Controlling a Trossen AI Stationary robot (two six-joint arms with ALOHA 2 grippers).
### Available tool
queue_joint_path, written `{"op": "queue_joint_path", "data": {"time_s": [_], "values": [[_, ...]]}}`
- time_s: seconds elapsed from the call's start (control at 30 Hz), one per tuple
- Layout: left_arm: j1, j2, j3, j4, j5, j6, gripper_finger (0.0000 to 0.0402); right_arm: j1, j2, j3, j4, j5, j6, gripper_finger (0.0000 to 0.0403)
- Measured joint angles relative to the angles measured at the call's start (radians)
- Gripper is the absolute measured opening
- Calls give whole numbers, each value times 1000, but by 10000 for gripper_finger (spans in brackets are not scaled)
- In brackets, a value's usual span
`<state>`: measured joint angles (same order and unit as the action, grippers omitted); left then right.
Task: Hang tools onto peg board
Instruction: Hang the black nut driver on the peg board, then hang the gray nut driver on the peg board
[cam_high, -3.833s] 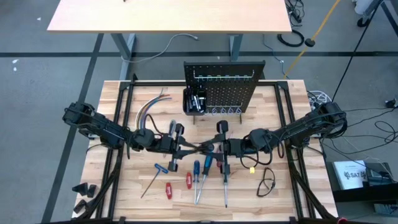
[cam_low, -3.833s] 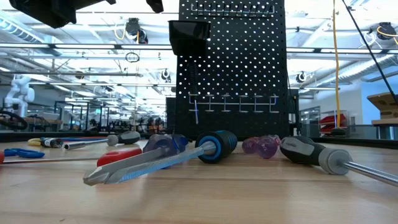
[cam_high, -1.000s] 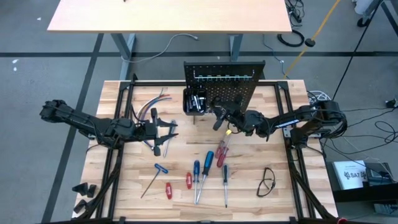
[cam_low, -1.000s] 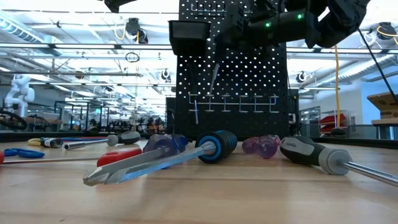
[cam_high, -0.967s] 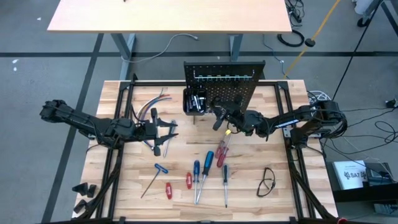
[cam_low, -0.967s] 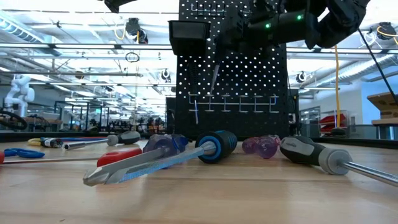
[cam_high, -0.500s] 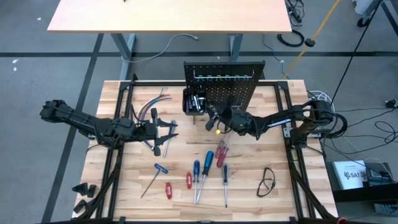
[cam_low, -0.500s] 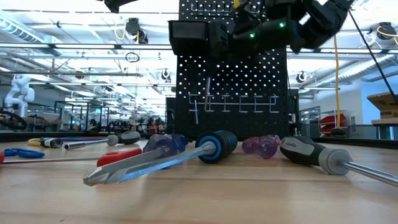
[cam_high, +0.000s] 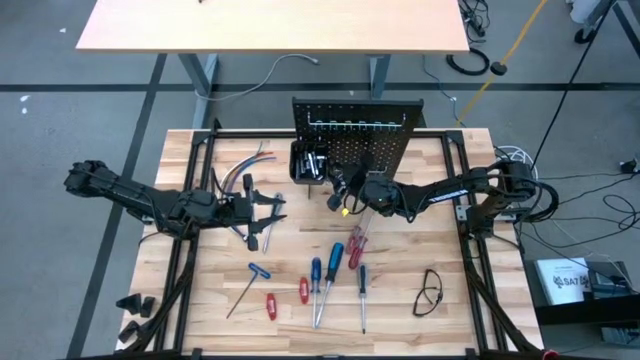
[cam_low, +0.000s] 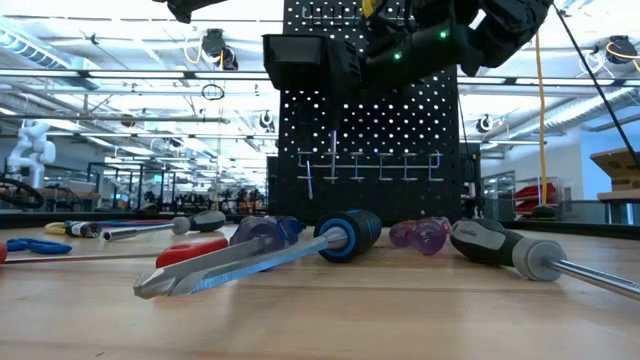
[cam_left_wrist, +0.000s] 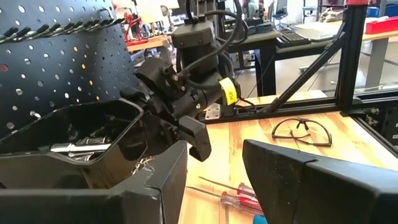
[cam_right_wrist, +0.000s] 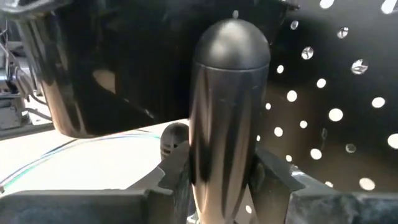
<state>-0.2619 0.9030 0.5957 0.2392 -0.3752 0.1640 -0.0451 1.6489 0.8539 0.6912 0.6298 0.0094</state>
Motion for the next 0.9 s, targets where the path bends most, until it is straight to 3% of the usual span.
{"op": "queue_joint_path", "data": {"time_s": [0.33,0.63,0.9], "values": [[0,0,0,-4,0,-1,164,-2,0,0,-51,-3,8,115],[0,0,0,-6,0,-2,164,-2,-1,0,-55,2,5,273],[0,0,0,-6,0,-1,164,0,-1,0,-56,0,-14,294]]}}
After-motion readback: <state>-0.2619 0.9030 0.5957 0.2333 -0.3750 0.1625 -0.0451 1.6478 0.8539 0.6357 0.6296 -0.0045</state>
